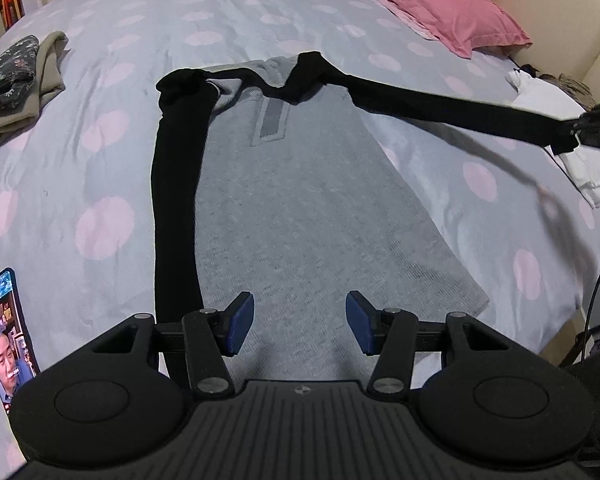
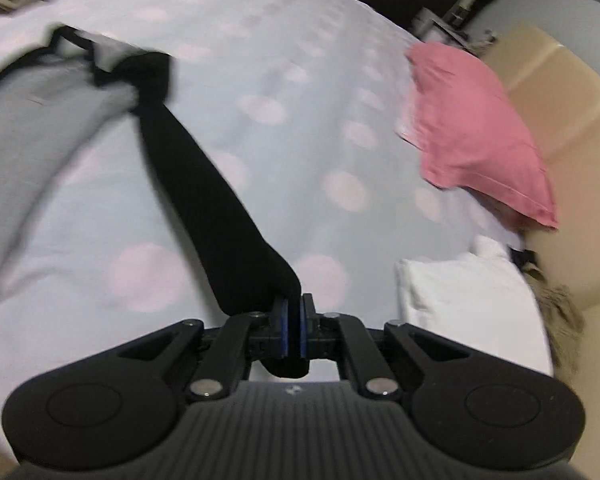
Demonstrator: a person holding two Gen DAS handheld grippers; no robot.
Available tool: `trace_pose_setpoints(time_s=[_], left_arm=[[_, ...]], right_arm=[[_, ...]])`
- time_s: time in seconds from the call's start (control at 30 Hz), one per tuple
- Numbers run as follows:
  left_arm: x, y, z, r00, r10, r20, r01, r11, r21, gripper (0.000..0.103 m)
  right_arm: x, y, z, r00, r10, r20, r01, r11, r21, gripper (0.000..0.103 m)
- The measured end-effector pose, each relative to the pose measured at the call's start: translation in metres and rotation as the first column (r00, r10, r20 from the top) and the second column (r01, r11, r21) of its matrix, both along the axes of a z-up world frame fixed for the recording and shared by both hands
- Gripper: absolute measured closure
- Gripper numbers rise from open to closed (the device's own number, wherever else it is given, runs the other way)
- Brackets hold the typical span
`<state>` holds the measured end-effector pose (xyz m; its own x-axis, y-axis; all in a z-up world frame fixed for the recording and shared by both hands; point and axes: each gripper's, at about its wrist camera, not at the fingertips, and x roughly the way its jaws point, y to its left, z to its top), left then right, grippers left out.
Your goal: Fold clothes
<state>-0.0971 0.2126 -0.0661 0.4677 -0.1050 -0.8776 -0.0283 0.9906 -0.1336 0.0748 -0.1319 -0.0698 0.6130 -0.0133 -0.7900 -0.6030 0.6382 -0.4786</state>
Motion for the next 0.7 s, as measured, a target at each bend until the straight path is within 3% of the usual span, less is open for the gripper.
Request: trace_pose_setpoints(time_s=[0.07, 0.13, 0.17, 0.23, 0.3, 0.4, 0.47, 0.57, 0.7], left_arm=[[0.0, 0.0, -0.003, 1.0, -0.004, -0.01, 0.004, 1.0, 0.005, 0.054], [-0.001, 0.0, -0.006, 1.0, -0.01, -0.019, 0.01, 1.0, 0.011, 0.054], [-0.002, -0.001, -0.008, 1.0, -0.012, -0.023, 0.012, 1.0, 0.014, 0.054], [-0.004, -0.001, -0.013, 0.999, -0.015, -0.034, 0.016, 1.0, 0.019, 0.054], [-0.006, -0.001, -0.016, 0.999, -0.019, -0.046, 0.02, 1.0, 0.021, 0.054], [-0.008, -0.002, -0.017, 0.998, -0.025, -0.049, 0.027, 0.999, 0.03, 0.054], [-0.011, -0.002, -0.015, 0.999, -0.027, -0.042, 0.028, 0.999, 0.032, 0.054], [-0.015, 0.001, -0.015, 0.999, -0.023, -0.037, 0.024, 0.999, 0.034, 0.054], [-0.016, 0.006, -0.02, 0.998, -0.019, -0.061, 0.021, 0.999, 0.028, 0.054]], right_arm=[[0.01, -0.001, -0.018, 1.0, -0.019, 0.024, 0.021, 0.997, -0.074, 0.082], [-0.002, 0.005, -0.02, 1.0, 0.013, 0.013, -0.013, 0.999, -0.04, 0.08], [-0.009, 0.007, -0.014, 0.999, 0.04, -0.015, -0.04, 0.999, 0.029, 0.077], [-0.025, 0.02, -0.013, 0.979, 0.1, -0.176, -0.062, 0.977, 0.206, 0.072], [-0.041, 0.036, -0.02, 0.92, 0.173, -0.353, -0.04, 0.934, 0.356, 0.072], [-0.065, 0.067, -0.045, 0.818, 0.256, -0.515, -0.034, 0.915, 0.401, 0.072], [-0.084, 0.085, -0.052, 0.79, 0.316, -0.525, -0.1, 0.912, 0.397, 0.072], [-0.115, 0.104, -0.057, 0.74, 0.447, -0.503, -0.289, 0.886, 0.363, 0.067], [-0.136, 0.111, -0.069, 0.718, 0.482, -0.502, -0.368, 0.875, 0.315, 0.063]])
